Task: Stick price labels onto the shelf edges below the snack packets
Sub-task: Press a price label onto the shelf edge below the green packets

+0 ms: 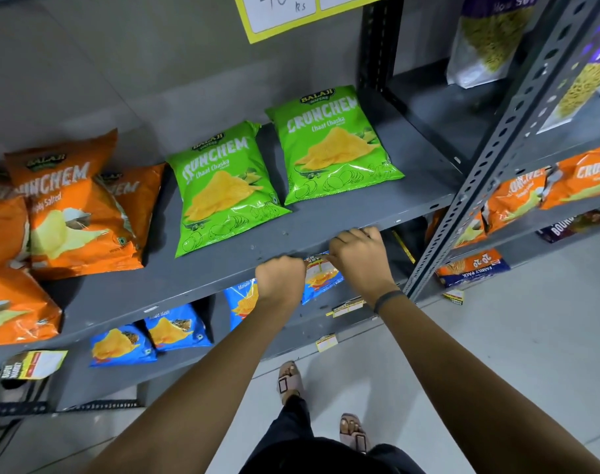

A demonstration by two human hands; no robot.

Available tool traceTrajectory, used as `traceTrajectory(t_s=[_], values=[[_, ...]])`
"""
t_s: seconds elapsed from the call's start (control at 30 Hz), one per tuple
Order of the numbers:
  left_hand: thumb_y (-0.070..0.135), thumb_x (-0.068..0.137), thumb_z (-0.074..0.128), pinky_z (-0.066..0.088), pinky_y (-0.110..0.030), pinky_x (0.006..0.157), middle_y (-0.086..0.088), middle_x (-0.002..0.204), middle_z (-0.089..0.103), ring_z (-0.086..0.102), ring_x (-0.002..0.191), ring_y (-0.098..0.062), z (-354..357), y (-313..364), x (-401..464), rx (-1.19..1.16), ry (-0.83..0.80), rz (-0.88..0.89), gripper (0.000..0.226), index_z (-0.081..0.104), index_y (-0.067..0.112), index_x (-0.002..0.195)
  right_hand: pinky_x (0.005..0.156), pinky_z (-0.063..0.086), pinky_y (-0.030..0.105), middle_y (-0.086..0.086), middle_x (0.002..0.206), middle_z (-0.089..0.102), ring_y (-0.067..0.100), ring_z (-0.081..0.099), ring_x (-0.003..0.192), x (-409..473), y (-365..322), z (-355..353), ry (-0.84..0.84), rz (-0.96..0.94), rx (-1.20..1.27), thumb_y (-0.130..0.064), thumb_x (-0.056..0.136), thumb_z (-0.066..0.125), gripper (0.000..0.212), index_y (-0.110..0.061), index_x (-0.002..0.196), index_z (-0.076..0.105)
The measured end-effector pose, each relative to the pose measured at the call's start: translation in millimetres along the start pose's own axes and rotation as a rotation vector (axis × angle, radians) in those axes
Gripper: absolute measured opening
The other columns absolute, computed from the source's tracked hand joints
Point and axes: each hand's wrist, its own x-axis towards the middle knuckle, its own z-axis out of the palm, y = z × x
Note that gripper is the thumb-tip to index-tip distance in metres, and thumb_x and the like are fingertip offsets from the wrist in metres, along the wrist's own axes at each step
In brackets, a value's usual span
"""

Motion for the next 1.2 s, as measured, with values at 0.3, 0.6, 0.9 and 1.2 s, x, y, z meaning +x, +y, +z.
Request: traceTrajectory(t_s=[0.3, 0.6, 0.9, 1.2], values=[[0.015, 0.081, 0.06, 0.03, -0.023, 0.054, -0.006, 0.071, 0.072, 0.068, 0.066, -0.028, -6.5, -5.6, 0.2, 0.006, 0.027, -0.068, 0.014, 0.066, 0.014, 0.069, 0.076, 0.034, 0.036, 0.01, 0.065, 0.067, 0.029, 0.065, 0.07, 0.5, 6.3, -4.3, 0.055, 0.004, 0.188, -0.028, 0.068, 0.079, 0.025, -0.01, 0.063, 0.062], [0.048, 0.089, 0.049, 0.032, -0.025, 0.056, -0.008, 0.074, 0.07, 0.067, 0.071, -0.03, -12.4, -13.0, 11.9, -0.059, 0.173, -0.013, 0.043, 0.063, 0.012, 0.071, 0.083, 0.035, 0.038, 0.006, 0.08, 0.067, 0.028, 0.06, 0.085, 10.9, 12.2, -6.9, 0.01, 0.015, 0.246, -0.04, 0.083, 0.065, 0.028, -0.014, 0.075, 0.061], [0.053, 0.084, 0.054, 0.034, -0.026, 0.058, -0.012, 0.078, 0.071, 0.067, 0.074, -0.032, -19.3, -14.1, 8.3, -0.154, 0.173, -0.039, 0.045, 0.065, 0.011, 0.073, 0.079, 0.027, 0.039, 0.005, 0.088, 0.062, 0.028, 0.055, 0.092, -0.8, -6.2, -8.5, 0.091, 0.162, 0.261, -0.037, 0.079, 0.068, 0.022, -0.019, 0.085, 0.058], [0.043, 0.088, 0.053, 0.037, -0.03, 0.053, -0.016, 0.074, 0.07, 0.064, 0.078, -0.036, 9.4, -151.4, -65.0, -0.361, 0.264, -0.214, 0.037, 0.063, 0.011, 0.072, 0.075, 0.044, 0.044, 0.011, 0.087, 0.063, 0.033, 0.059, 0.087, -16.0, -120.5, -5.1, 0.086, 0.222, 0.526, -0.022, 0.082, 0.066, 0.01, -0.015, 0.084, 0.06]])
